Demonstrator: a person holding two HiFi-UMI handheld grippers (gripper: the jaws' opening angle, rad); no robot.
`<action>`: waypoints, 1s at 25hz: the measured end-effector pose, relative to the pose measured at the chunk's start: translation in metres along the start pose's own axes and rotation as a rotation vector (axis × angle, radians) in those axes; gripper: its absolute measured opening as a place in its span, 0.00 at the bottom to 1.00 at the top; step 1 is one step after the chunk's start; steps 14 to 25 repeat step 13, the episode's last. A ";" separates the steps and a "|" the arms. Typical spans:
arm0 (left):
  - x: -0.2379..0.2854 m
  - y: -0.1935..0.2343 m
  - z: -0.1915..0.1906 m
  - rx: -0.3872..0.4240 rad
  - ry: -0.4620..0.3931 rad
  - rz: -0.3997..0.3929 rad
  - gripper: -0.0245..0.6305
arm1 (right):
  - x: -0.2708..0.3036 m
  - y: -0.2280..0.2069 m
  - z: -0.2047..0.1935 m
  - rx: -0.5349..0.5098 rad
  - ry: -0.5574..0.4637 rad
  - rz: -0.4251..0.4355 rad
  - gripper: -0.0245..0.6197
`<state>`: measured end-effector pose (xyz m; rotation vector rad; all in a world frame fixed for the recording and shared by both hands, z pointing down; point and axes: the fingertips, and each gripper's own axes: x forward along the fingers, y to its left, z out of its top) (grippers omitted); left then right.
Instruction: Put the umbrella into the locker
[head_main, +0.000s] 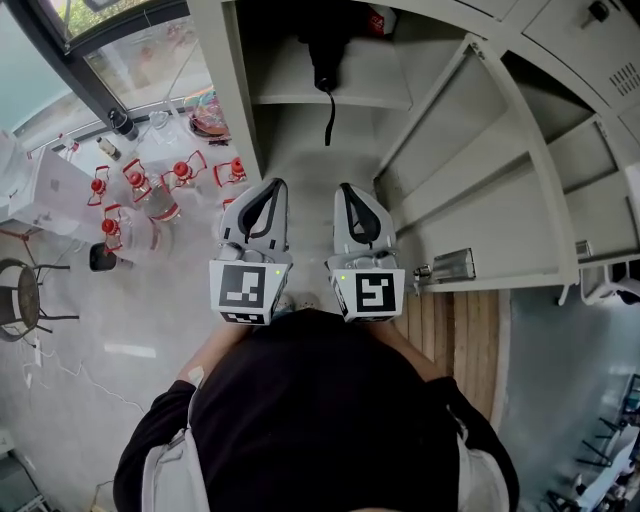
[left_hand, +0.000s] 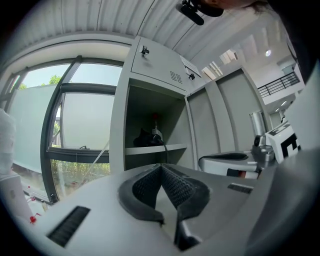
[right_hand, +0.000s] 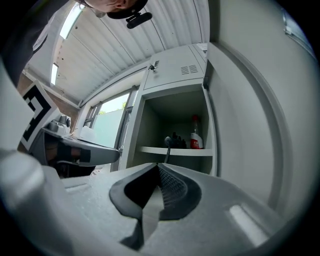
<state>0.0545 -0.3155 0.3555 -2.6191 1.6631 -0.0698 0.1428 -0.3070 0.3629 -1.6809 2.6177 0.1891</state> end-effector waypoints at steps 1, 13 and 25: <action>0.000 -0.002 -0.001 -0.001 -0.001 -0.008 0.05 | 0.000 0.000 0.001 0.005 -0.004 -0.007 0.04; 0.004 -0.009 -0.006 -0.016 0.003 -0.078 0.05 | 0.008 0.005 0.004 -0.010 -0.017 -0.015 0.04; 0.004 -0.009 -0.006 -0.016 0.003 -0.078 0.05 | 0.008 0.005 0.004 -0.010 -0.017 -0.015 0.04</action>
